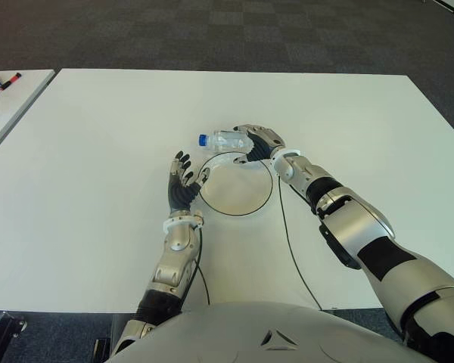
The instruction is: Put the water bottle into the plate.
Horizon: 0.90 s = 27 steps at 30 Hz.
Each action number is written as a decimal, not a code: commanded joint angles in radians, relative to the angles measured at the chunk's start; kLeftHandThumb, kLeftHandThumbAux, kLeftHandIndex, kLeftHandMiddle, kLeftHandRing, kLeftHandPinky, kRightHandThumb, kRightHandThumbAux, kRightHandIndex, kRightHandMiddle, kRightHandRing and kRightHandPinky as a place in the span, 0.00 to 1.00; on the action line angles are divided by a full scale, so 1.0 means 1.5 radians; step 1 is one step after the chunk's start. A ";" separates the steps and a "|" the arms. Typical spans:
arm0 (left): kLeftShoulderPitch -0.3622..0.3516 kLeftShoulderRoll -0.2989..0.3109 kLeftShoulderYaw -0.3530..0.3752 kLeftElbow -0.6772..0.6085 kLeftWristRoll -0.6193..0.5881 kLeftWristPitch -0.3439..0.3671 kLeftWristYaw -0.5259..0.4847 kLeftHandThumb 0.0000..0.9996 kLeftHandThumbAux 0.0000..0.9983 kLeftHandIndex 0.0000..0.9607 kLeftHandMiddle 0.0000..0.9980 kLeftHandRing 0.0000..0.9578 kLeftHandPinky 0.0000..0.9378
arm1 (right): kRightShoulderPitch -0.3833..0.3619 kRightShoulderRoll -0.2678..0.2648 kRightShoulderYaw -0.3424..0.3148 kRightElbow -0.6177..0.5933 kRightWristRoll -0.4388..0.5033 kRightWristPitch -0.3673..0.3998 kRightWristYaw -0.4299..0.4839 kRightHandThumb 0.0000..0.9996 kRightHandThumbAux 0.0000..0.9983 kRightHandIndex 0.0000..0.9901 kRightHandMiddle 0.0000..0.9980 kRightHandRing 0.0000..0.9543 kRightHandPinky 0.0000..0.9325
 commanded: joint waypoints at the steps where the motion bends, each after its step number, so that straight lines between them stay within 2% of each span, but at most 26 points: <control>1: 0.009 -0.091 -0.010 0.004 0.008 -0.013 0.017 0.25 0.83 0.09 0.14 0.13 0.17 | -0.005 -0.001 0.000 0.007 -0.002 -0.006 0.008 0.52 0.65 0.10 0.15 0.17 0.24; 27: 0.010 -0.086 -0.014 0.021 0.002 -0.031 0.023 0.24 0.81 0.08 0.14 0.14 0.16 | 0.000 -0.013 0.007 0.011 -0.012 -0.010 0.012 0.48 0.69 0.11 0.16 0.18 0.27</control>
